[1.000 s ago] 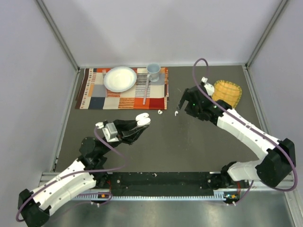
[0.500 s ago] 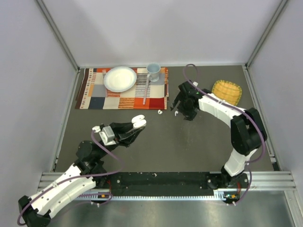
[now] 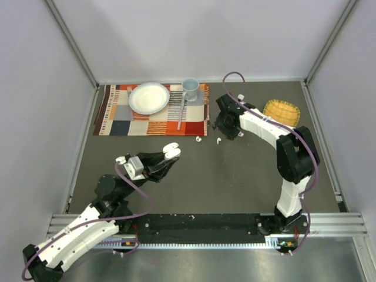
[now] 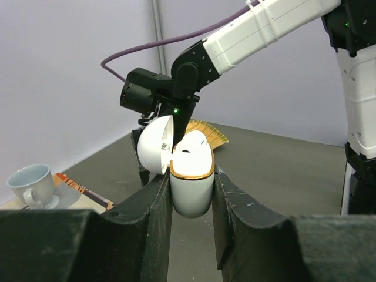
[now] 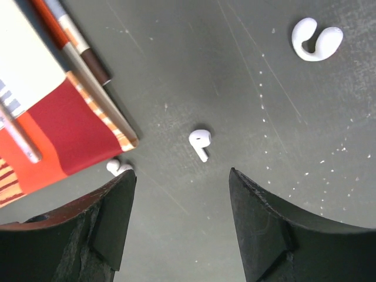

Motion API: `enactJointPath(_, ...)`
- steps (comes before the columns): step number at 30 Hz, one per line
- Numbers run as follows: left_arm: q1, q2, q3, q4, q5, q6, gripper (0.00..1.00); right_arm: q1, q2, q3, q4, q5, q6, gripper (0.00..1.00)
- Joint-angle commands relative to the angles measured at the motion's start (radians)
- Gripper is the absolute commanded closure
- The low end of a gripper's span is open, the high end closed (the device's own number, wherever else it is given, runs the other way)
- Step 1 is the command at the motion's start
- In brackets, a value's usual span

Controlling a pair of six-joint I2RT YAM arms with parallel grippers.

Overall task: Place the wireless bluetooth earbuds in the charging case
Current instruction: Pick up the left earbud from the center of the board.

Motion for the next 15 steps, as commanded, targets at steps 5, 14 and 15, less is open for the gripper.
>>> enactJointPath(5,0.001,-0.004,0.000,0.016,-0.028,0.013,1.00,-0.007,0.052,0.079,-0.059,0.106,-0.043,0.39)
enactJointPath(14,0.001,0.010,-0.002,0.017,-0.052,0.013,1.00,-0.005,0.103,0.114,-0.069,0.077,-0.075,0.48)
enactJointPath(15,0.002,0.011,0.000,0.017,-0.052,0.015,1.00,-0.005,0.113,0.120,-0.068,0.074,-0.076,0.49)
